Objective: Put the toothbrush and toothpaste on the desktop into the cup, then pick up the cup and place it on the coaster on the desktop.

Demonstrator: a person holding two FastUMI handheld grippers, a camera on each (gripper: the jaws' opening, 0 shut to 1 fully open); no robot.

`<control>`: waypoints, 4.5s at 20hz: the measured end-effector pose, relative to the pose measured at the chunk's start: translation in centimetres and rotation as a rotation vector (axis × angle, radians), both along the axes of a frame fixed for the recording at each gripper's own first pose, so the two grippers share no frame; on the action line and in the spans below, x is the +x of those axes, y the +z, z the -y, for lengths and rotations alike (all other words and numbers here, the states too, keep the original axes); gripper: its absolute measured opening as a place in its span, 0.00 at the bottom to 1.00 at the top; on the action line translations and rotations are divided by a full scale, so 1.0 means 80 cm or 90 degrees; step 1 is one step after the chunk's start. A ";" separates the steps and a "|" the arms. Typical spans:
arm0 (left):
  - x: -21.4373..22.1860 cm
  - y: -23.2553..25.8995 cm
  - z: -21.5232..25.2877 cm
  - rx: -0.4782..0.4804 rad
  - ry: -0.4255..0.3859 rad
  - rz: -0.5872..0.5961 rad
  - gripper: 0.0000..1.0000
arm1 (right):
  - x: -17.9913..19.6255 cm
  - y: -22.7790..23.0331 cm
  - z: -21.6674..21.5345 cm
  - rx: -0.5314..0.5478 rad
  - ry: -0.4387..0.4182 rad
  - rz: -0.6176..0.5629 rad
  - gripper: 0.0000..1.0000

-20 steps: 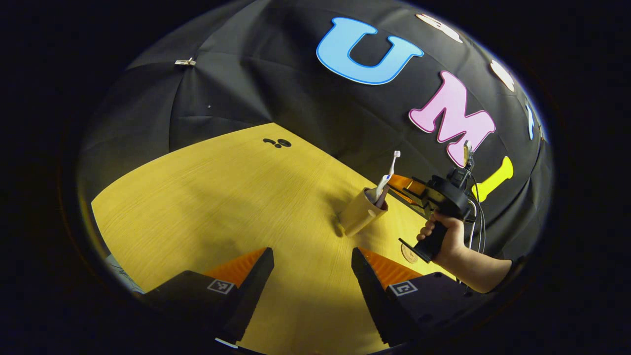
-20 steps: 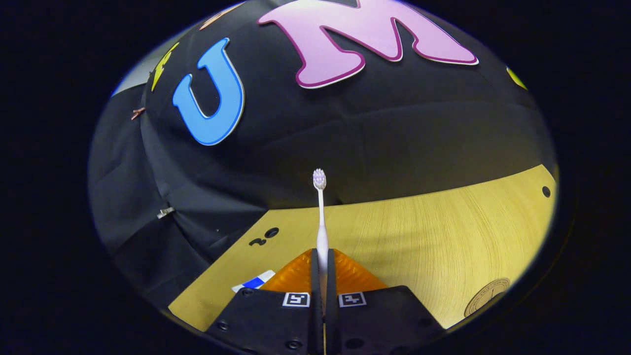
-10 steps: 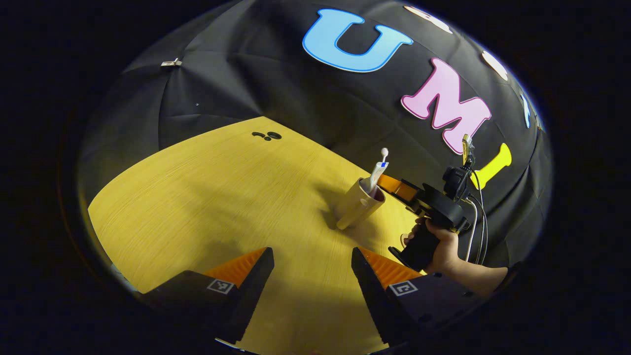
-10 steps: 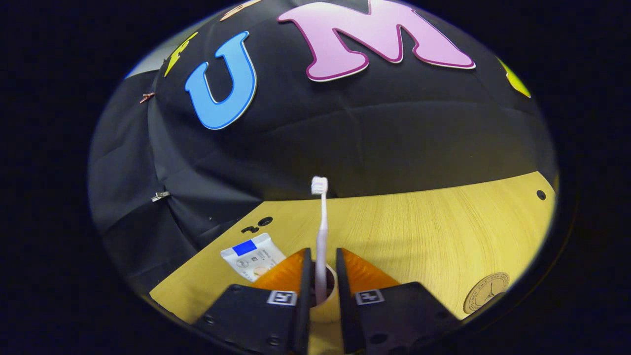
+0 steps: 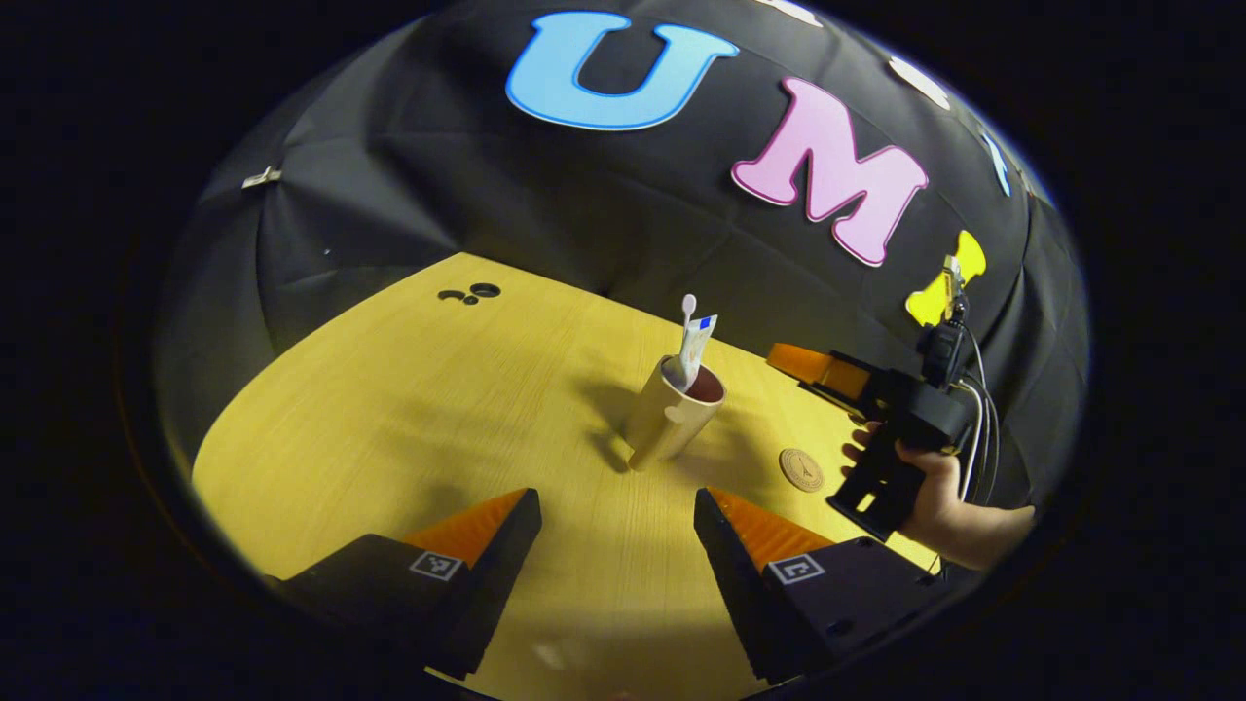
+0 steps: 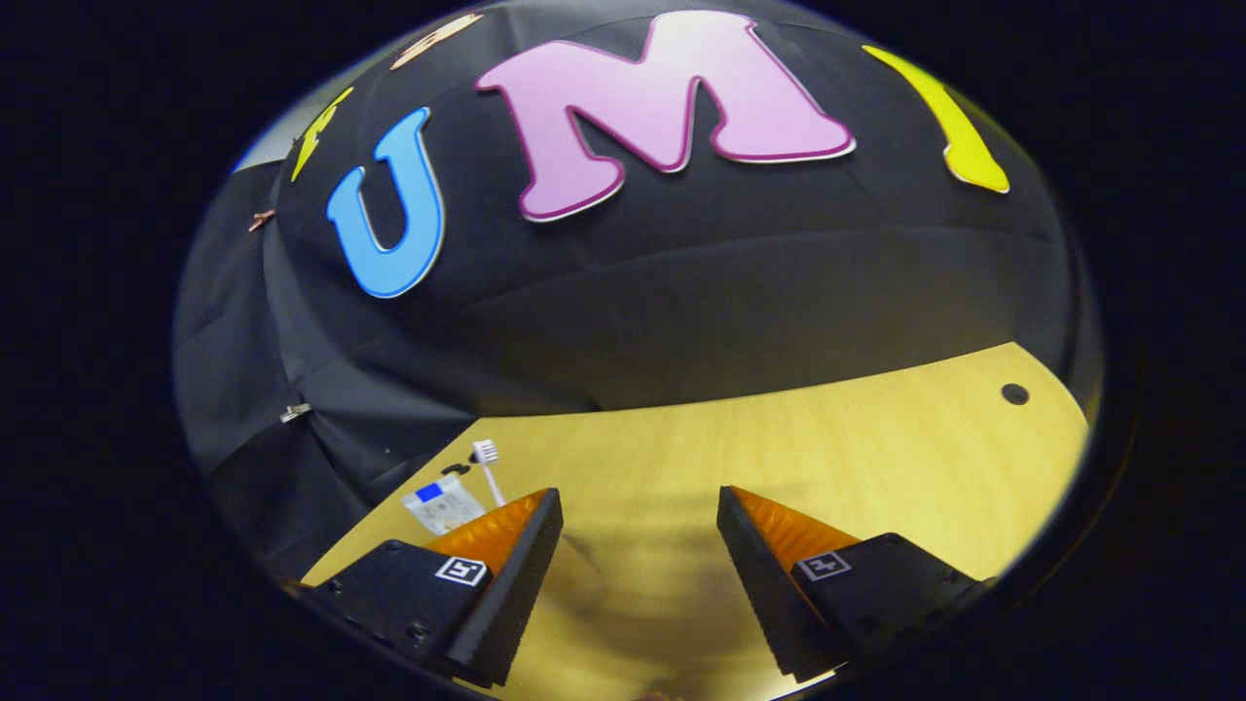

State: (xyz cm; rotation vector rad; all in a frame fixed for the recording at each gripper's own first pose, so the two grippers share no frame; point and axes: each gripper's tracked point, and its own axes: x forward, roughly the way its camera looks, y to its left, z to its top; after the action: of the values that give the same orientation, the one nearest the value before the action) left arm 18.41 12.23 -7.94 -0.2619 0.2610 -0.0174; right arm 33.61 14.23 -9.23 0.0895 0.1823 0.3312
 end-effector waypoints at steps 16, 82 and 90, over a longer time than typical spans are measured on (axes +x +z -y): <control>0.146 -0.017 0.041 0.197 -0.103 -0.103 0.98 | -0.063 0.018 0.349 -0.023 -0.240 -0.033 0.98; 0.237 -0.064 0.385 0.363 -0.311 -0.259 0.22 | -0.245 -0.095 0.428 0.073 -0.252 -0.205 0.98; 0.213 -0.037 0.374 0.377 -0.297 -0.218 0.81 | -0.256 -0.090 0.414 0.062 -0.243 -0.203 0.98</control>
State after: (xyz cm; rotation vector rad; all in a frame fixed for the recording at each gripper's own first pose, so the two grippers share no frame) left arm 35.47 -17.66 -10.91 0.3943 0.6471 -0.3532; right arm 13.16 -18.87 -16.39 0.2706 0.4574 -0.0575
